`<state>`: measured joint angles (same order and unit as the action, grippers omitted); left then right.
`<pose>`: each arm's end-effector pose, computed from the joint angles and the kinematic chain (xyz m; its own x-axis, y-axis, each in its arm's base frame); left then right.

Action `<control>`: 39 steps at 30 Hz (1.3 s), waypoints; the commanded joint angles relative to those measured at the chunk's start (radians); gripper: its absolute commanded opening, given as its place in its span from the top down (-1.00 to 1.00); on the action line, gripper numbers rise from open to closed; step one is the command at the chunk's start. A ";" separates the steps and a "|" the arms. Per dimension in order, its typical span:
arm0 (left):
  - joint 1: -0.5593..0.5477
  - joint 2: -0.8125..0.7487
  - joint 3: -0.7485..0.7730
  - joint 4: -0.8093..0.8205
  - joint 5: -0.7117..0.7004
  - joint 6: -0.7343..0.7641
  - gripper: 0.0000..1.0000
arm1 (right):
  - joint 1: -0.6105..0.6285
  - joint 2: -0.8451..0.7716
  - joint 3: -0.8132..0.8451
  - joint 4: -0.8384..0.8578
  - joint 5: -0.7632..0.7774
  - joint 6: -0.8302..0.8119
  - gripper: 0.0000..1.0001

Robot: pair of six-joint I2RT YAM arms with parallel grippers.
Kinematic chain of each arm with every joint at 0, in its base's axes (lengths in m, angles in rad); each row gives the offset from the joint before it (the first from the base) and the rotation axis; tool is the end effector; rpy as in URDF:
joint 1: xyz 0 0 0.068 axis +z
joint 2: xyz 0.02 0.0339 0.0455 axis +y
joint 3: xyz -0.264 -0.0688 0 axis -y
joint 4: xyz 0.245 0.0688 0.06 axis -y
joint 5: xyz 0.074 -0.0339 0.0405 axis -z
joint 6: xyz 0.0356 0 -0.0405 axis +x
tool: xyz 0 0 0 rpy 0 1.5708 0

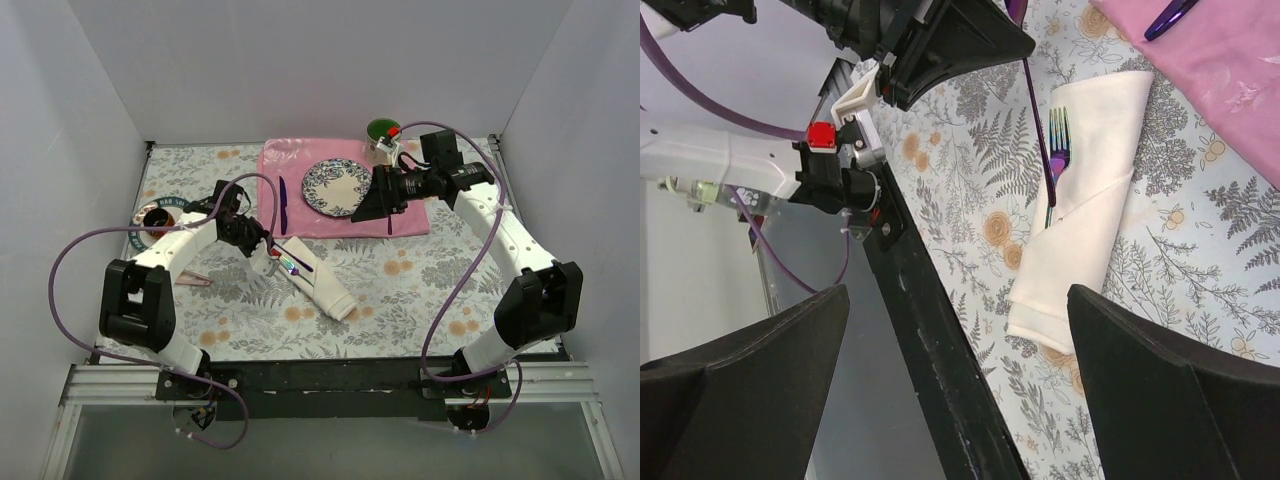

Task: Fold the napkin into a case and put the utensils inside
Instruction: Insert the spoon into the folded napkin.

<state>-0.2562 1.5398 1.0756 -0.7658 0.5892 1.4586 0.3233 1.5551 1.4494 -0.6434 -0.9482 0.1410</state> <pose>0.2778 -0.0932 0.2237 0.2858 0.7792 -0.5579 0.9497 -0.1526 0.2735 0.3087 0.1339 0.3468 -0.7446 -0.1631 -0.6473 -0.6512 0.3907 0.6506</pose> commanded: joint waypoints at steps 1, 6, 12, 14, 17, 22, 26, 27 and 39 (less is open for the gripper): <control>0.006 0.029 0.069 -0.061 0.083 0.267 1.00 | -0.010 -0.020 0.032 -0.012 -0.004 -0.021 -0.97; 0.012 0.078 0.095 -0.119 0.052 0.353 1.00 | -0.015 -0.012 0.043 -0.010 -0.009 -0.020 -0.97; 0.015 0.117 0.107 -0.121 0.026 0.399 1.00 | -0.020 -0.013 0.039 -0.004 -0.017 -0.020 -0.97; 0.015 0.123 0.112 -0.122 0.014 0.407 1.00 | -0.020 -0.016 0.034 -0.001 -0.021 -0.017 -0.97; 0.015 0.138 0.115 -0.122 0.008 0.414 1.00 | -0.021 -0.018 0.028 0.002 -0.026 -0.015 -0.97; 0.015 0.167 0.141 -0.130 0.008 0.436 1.00 | -0.020 -0.023 0.022 0.008 -0.032 -0.012 -0.97; 0.014 0.187 0.158 -0.127 0.015 0.444 1.00 | -0.021 -0.023 0.019 0.013 -0.035 -0.008 -0.97; 0.014 0.192 0.159 -0.125 0.015 0.444 1.00 | -0.024 -0.024 0.017 0.013 -0.037 -0.007 -0.97; -0.011 0.207 0.172 -0.122 0.054 0.447 1.00 | -0.027 -0.020 0.019 0.011 -0.044 -0.009 -0.97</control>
<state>-0.2531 1.7466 1.2110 -0.8822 0.5919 1.4601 0.3012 1.5551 1.4494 -0.6495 -0.9649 0.1322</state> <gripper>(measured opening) 0.074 0.986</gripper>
